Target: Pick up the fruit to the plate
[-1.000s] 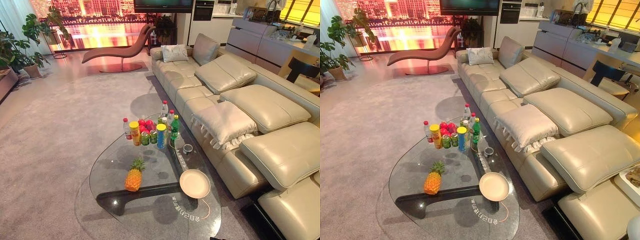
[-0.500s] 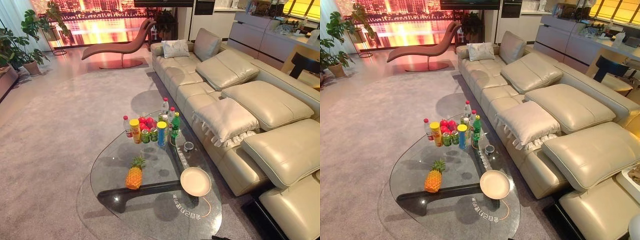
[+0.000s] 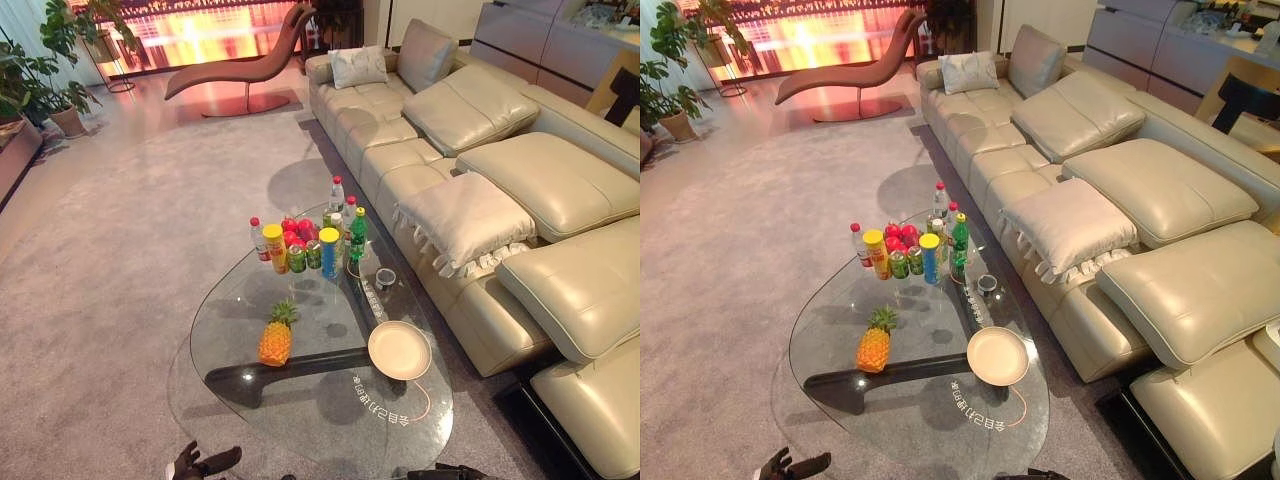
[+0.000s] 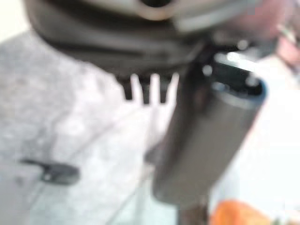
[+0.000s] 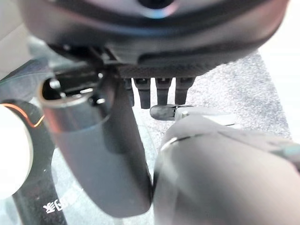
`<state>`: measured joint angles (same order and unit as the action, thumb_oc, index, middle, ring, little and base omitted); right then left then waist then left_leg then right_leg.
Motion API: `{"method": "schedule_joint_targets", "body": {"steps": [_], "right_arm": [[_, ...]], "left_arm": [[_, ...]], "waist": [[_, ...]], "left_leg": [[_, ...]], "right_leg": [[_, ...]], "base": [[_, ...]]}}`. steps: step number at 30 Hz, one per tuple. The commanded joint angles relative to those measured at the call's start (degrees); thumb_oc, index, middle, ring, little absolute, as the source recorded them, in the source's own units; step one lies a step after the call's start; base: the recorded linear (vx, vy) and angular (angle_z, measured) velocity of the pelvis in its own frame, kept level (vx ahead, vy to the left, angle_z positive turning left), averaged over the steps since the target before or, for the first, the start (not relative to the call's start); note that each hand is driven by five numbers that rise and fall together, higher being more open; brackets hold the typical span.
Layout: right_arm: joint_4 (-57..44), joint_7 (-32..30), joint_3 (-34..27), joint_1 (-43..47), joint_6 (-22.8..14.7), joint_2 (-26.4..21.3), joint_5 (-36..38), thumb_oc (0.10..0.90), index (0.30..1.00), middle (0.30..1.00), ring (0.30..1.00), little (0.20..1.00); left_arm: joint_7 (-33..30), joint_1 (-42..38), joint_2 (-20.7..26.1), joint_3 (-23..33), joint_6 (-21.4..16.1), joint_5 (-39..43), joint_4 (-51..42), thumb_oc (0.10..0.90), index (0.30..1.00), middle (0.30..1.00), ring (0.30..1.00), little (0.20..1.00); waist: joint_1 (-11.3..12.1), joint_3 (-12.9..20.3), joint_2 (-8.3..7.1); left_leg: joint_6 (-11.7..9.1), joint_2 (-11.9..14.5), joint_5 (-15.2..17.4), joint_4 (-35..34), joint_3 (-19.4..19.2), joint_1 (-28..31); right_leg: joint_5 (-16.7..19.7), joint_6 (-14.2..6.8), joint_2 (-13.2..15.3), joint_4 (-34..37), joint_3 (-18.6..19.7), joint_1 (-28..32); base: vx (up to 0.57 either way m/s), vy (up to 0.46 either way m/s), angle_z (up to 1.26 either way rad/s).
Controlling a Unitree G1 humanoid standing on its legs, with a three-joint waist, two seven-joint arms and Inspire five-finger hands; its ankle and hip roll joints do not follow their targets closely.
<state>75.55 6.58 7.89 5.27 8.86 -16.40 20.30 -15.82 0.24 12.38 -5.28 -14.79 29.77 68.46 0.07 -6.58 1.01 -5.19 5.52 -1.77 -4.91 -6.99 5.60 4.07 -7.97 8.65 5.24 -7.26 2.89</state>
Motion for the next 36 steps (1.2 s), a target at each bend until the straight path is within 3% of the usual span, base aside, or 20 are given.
{"method": "schedule_joint_targets", "body": {"steps": [1, 5, 10, 12, 20, 26, 31, 36], "right_arm": [[2.5, -0.5, 1.9, 1.9, 2.3, -3.9, -0.8, 0.8, 0.9, 0.9, 0.9, 0.9], [2.0, -0.5, 2.1, 2.1, 2.3, -4.3, -1.0, 0.8, 0.9, 0.9, 0.9, 0.9], [-0.9, -3.5, 3.1, 3.4, 0.5, -4.0, 2.4, 0.8, 0.9, 0.9, 0.9, 0.9], [-1.0, -3.6, 3.2, 3.3, 0.5, -4.0, 2.4, 0.8, 0.9, 0.9, 0.9, 0.9], [-12.2, -9.5, 8.5, 1.9, -1.5, -3.7, 7.0, 0.8, 0.9, 0.9, 0.9, 0.9], [-12.4, -12.3, 10.9, 5.2, -5.3, -4.0, 9.9, 0.8, 0.9, 0.9, 0.9, 0.9], [-12.7, -13.3, 11.5, 7.1, -6.2, -4.6, 10.7, 0.8, 0.9, 0.9, 0.9, 0.9], [-13.0, -13.1, 12.2, 7.9, -6.4, -5.1, 11.4, 0.8, 0.9, 0.9, 0.9, 0.9]], "left_arm": [[-0.4, -5.7, 3.4, -0.8, -5.9, -0.6, -5.2, 0.8, 0.9, 0.9, 0.9, 0.9], [-1.4, -6.2, 3.7, -1.6, -6.0, -1.4, -8.4, 0.8, 0.9, 0.9, 0.9, 0.9], [-3.7, -10.3, 4.7, -3.5, -9.0, -2.9, -14.0, 0.8, 0.9, 0.9, 0.9, 0.9], [-3.8, -10.4, 4.8, -3.6, -9.1, -2.9, -14.1, 0.8, 0.9, 0.9, 0.9, 0.9], [-9.3, -16.4, 10.0, -4.2, -6.1, -0.5, -25.2, 0.8, 0.9, 0.9, 0.9, 0.9], [-10.4, -24.4, 13.4, -4.5, -3.7, 0.5, -29.1, 0.8, 0.9, 0.9, 0.9, 0.9], [-10.5, -28.5, 15.5, -5.0, -2.6, 0.8, -30.2, 0.8, 0.9, 0.9, 0.9, 0.9], [-9.9, -32.1, 17.3, -5.9, -1.2, 1.5, -30.8, 0.8, 0.9, 0.9, 0.9, 0.9]], "waist": [[0.5, -2.9, -1.06], [0.6, -3.6, -1.11], [0.2, -8.1, -0.52], [0.1, -8.1, -0.51], [-2.1, -16.1, -0.83], [-2.2, -20.7, -1.18], [-2.5, -23.0, -1.29], [-2.9, -23.2, -1.69]], "left_leg": [[1.9, -4.6, 3.8, 1.9, 4.1, -2.0], [2.0, -4.7, 4.0, 2.8, 4.2, -2.7], [2.5, -5.0, 4.1, 5.9, 4.2, -6.8], [2.6, -5.1, 4.2, 6.0, 4.2, -6.9], [2.9, -6.2, 4.1, 10.3, 2.6, -12.4], [2.8, -7.1, 3.9, 12.4, 1.4, -15.9], [2.6, -6.9, 3.8, 13.8, 0.1, -17.9], [2.3, -6.5, 4.0, 16.6, -0.8, -21.9]], "right_leg": [[-4.7, 1.9, -4.2, -1.6, -2.1, 1.2], [-5.2, 2.1, -4.3, -2.6, -2.1, 0.8], [-6.5, 2.7, -4.6, -6.7, -1.4, -3.4], [-6.5, 2.7, -4.6, -6.8, -1.4, -3.5], [-5.9, 3.0, -4.6, -9.0, -0.3, -8.1], [-5.3, 3.0, -4.1, -10.4, -0.8, -11.4], [-5.0, 3.1, -3.9, -11.5, -0.9, -13.7], [-4.9, 3.3, -3.7, -13.3, -1.3, -17.5]], "base": [[0.0, 0.0, 0.0], [0.0, 0.0, 0.0], [-0.1, 0.021, 0.02], [-0.09, 0.027, 0.01], [-0.11, 0.01, -0.04], [-0.11, -0.012, 0.06], [-0.07, 0.008, 0.03], [-0.02, 0.006, 0.0]]}}
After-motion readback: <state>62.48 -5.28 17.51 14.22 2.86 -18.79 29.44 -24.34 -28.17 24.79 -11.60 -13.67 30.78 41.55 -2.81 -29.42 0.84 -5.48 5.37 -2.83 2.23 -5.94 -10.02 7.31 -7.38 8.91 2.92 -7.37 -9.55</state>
